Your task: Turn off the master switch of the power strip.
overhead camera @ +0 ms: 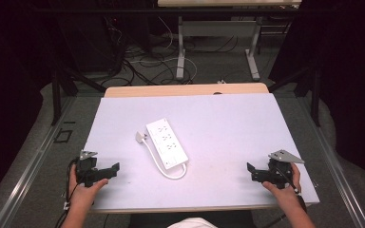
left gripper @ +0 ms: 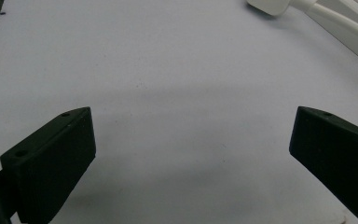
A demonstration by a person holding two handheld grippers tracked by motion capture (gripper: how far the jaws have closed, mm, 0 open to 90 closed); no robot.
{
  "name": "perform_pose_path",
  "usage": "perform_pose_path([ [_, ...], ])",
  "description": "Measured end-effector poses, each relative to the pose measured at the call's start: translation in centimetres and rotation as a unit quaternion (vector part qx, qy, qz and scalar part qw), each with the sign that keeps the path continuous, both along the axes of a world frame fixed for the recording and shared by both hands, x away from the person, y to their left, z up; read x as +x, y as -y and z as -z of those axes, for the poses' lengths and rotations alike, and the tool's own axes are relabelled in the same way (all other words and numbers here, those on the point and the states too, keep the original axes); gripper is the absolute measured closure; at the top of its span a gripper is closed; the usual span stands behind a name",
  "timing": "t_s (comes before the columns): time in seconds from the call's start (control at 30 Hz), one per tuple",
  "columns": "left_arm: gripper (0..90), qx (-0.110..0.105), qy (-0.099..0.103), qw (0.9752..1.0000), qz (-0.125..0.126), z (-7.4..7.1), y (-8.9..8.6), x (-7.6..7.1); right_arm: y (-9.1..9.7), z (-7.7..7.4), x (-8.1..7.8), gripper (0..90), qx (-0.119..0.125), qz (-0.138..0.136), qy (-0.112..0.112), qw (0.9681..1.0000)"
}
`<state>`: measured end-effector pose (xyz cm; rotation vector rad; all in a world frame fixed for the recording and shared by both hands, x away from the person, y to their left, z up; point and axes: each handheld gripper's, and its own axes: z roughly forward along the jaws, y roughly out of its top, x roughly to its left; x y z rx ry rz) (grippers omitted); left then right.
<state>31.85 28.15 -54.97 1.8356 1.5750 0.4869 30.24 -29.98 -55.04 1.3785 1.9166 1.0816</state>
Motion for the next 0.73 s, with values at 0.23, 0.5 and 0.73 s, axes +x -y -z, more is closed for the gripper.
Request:
perform_pose_path([
  [0.23,0.4,0.000,0.001,1.0000,-0.001,0.10,-0.01,0.05,-0.07,0.04,0.02,0.0,0.001,0.000,-0.001,1.0000],
  [0.5,0.4,-0.002,0.002,1.0000,-0.008,0.11,-0.18,0.08,-0.06,0.12,0.06,0.0,0.004,-0.001,0.000,1.0000],
  [0.73,0.4,-0.004,0.005,1.0000,-0.008,0.11,-0.30,0.11,-0.08,0.16,0.08,0.0,0.005,0.000,-0.001,1.0000],
])
